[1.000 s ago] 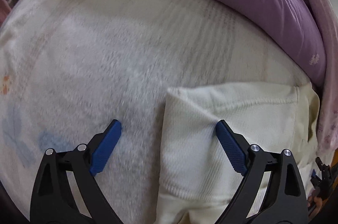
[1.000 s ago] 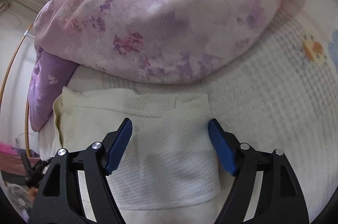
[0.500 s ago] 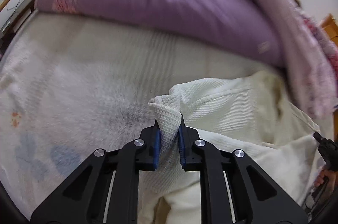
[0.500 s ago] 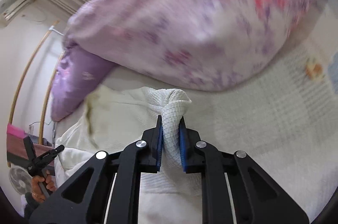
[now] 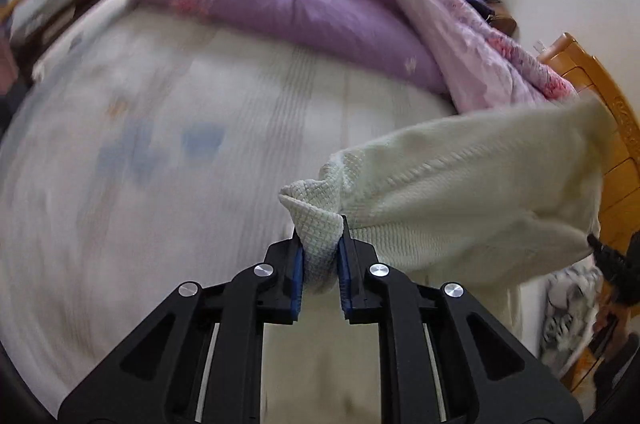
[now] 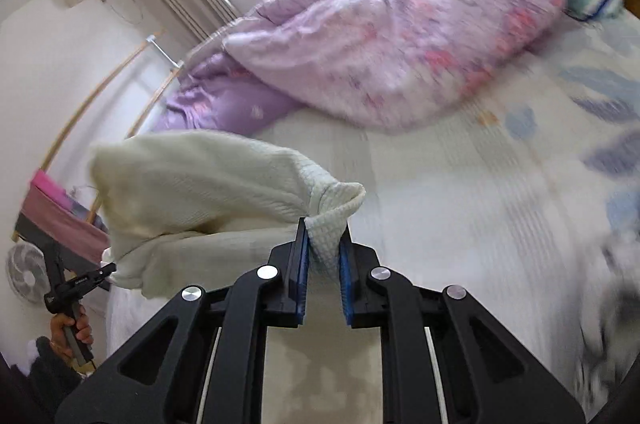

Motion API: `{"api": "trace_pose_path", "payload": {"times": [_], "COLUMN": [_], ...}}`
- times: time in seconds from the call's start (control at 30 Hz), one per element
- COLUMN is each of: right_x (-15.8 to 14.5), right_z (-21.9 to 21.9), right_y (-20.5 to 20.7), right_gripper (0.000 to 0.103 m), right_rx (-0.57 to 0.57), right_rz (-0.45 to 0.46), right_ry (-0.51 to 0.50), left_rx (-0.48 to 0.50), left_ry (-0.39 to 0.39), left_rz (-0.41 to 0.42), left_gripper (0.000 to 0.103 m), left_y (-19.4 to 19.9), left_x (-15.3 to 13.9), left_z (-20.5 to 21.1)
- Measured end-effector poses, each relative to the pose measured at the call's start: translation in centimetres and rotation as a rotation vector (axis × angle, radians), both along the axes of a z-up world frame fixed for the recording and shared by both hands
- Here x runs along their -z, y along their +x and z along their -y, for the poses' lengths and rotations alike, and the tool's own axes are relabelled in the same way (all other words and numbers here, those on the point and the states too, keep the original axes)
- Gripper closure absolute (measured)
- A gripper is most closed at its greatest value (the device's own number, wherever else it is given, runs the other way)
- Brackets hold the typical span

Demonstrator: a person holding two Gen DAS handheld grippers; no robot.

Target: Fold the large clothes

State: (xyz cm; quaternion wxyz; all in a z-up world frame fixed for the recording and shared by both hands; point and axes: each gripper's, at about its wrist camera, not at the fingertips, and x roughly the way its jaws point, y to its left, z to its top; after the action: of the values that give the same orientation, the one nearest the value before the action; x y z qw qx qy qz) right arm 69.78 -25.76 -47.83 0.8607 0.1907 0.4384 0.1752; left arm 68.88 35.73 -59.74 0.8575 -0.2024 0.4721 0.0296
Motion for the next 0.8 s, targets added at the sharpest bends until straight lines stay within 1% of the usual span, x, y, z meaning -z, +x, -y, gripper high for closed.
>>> {"api": "trace_pose_path", "payload": {"times": [0.03,0.07,0.1,0.13,0.17,0.23,0.27,0.3,0.33,0.37,0.4,0.43,0.47,0.53,0.6,0.63,0.67,0.7,0.73,0.77,0.8], "right_x": [0.4,1.5,2.9,4.2,5.3,7.7,8.5,9.0,9.2,9.5,9.6,9.6,9.8,10.9,12.4,13.3,13.6,13.9,14.0,13.9,13.9], "right_z": [0.0,0.3,0.5,0.9,1.4,2.5,3.0,3.3,3.4,3.4,3.2,3.1,2.9,2.8,3.5,3.6,4.0,4.4,4.6,4.7,4.9], "right_y": [-1.5,-3.8,-6.2,-8.1,-9.6,-13.0,-15.0,-16.4,-17.2,-18.1,-18.6,-18.9,-18.9,-18.2,-17.4,-16.5,-16.0,-15.5,-14.8,-14.4,-14.2], "right_gripper": [0.088,0.082,0.079,0.078,0.077,0.077,0.077,0.077,0.072,0.061,0.049,0.047,0.047,0.047,0.047,0.047,0.047,0.051,0.062,0.088,0.094], "right_rx": [0.004,0.013,0.037,0.068,0.097,0.185,0.233,0.27,0.297,0.325,0.34,0.357,0.369,0.382,0.421,0.433,0.447,0.461,0.46,0.453,0.448], "right_rz": [-0.015,-0.06,-0.121,-0.186,-0.247,-0.37,-0.413,-0.435,-0.447,-0.465,-0.476,-0.475,-0.471,-0.499,-0.508,-0.514,-0.515,-0.506,-0.484,-0.466,-0.468], "right_ry": [-0.008,-0.02,-0.068,-0.09,-0.083,-0.063,-0.017,0.04,0.082,0.134,0.157,0.163,0.177,0.209,0.276,0.315,0.316,0.308,0.297,0.276,0.25], "left_rx": [-0.016,-0.014,-0.007,-0.003,-0.007,-0.025,-0.047,-0.062,-0.091,-0.12,-0.157,-0.21,-0.239,-0.282,-0.307,-0.312,-0.318,-0.325,-0.336,-0.361,-0.373], "left_ry": [-0.02,-0.029,-0.035,-0.066,-0.098,-0.119,-0.137,-0.149,-0.17,-0.189,-0.201,-0.206,-0.228,-0.268,-0.29,-0.281,-0.255,-0.225,-0.212,-0.185,-0.16], "left_rz": [-0.027,-0.065,-0.101,-0.16,-0.216,-0.304,-0.324,-0.335,-0.326,-0.31,-0.292,-0.263,-0.239,-0.216,-0.208,-0.199,-0.198,-0.212,-0.231,-0.266,-0.287], "left_gripper": [0.088,0.087,0.084,0.08,0.079,0.078,0.071,0.07,0.069,0.054,0.035,0.032,0.032,0.031,0.031,0.031,0.031,0.031,0.032,0.039,0.072], "left_y": [-2.5,-4.5,-5.8,-7.7,-9.3,-12.1,-13.4,-14.3,-15.5,-16.6,-17.4,-18.2,-18.7,-19.1,-19.0,-18.8,-18.4,-17.7,-17.8,-17.4,-17.2], "left_x": [1.1,2.3,3.4,5.1,6.4,8.1,8.4,8.6,8.4,8.2,8.0,7.6,7.5,7.5,8.0,8.5,9.1,10.0,10.7,11.6,12.2], "left_z": [0.0,0.3,0.4,0.3,0.3,0.3,0.2,0.2,0.1,0.2,0.2,0.2,0.4,1.2,2.2,3.0,3.5,4.2,4.0,4.1,4.1]}}
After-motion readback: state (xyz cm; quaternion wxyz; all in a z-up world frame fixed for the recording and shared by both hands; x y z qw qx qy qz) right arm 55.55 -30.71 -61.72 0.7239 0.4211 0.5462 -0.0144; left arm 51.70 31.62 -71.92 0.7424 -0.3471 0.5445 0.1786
